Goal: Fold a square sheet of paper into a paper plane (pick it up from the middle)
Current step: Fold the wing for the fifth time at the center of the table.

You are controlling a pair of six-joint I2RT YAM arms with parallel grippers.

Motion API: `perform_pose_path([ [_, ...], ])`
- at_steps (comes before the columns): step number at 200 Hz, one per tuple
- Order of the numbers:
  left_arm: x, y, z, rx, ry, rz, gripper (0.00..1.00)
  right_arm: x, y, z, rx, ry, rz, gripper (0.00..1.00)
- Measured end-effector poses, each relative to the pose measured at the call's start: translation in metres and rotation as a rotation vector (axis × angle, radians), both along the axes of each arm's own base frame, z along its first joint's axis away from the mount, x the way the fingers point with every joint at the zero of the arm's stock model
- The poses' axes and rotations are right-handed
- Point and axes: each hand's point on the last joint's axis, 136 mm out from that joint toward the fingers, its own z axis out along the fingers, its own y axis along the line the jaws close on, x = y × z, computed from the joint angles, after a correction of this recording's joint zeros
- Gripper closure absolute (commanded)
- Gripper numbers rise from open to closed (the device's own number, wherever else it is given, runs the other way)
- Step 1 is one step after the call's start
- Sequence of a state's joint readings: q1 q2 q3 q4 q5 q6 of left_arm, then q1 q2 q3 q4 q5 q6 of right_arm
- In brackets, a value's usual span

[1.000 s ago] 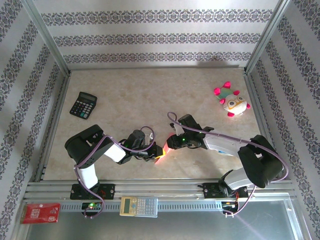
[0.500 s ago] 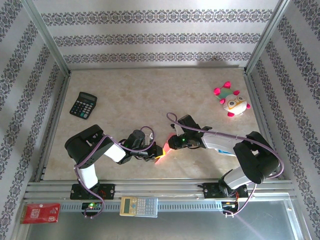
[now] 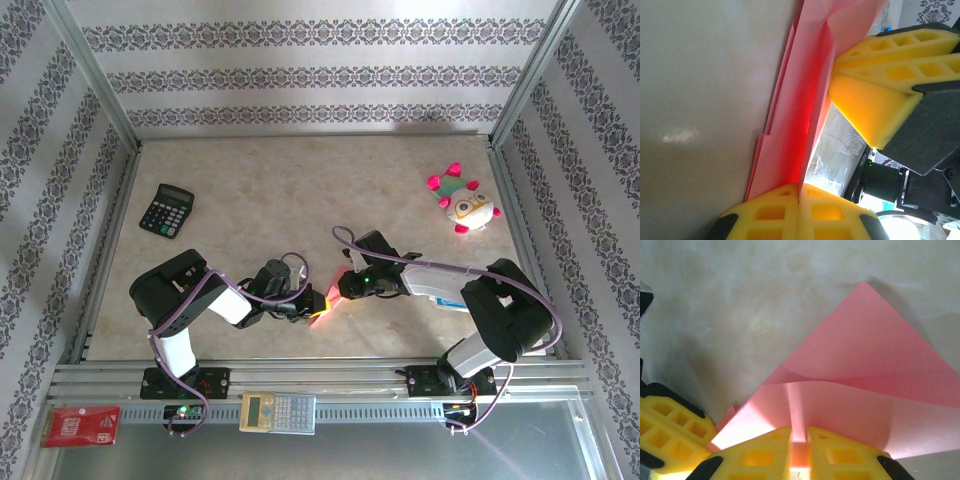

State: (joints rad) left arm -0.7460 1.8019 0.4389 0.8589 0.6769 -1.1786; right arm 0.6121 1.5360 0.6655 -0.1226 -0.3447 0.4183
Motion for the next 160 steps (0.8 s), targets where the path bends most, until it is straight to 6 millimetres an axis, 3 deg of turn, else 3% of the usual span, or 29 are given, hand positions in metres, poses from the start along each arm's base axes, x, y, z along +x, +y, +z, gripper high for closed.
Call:
perform_pose_path([
  [143,0.0001,0.0000,-0.0011,0.008,0.013,0.002,1.00,0.0062,-0.0003,-0.0069,-0.025,0.009,0.006,0.85],
  [160,0.0007,0.0000,-0.0008,0.016,0.017,0.004,0.95,0.0061,-0.0004,-0.0069,-0.026,0.007,0.010,0.85],
])
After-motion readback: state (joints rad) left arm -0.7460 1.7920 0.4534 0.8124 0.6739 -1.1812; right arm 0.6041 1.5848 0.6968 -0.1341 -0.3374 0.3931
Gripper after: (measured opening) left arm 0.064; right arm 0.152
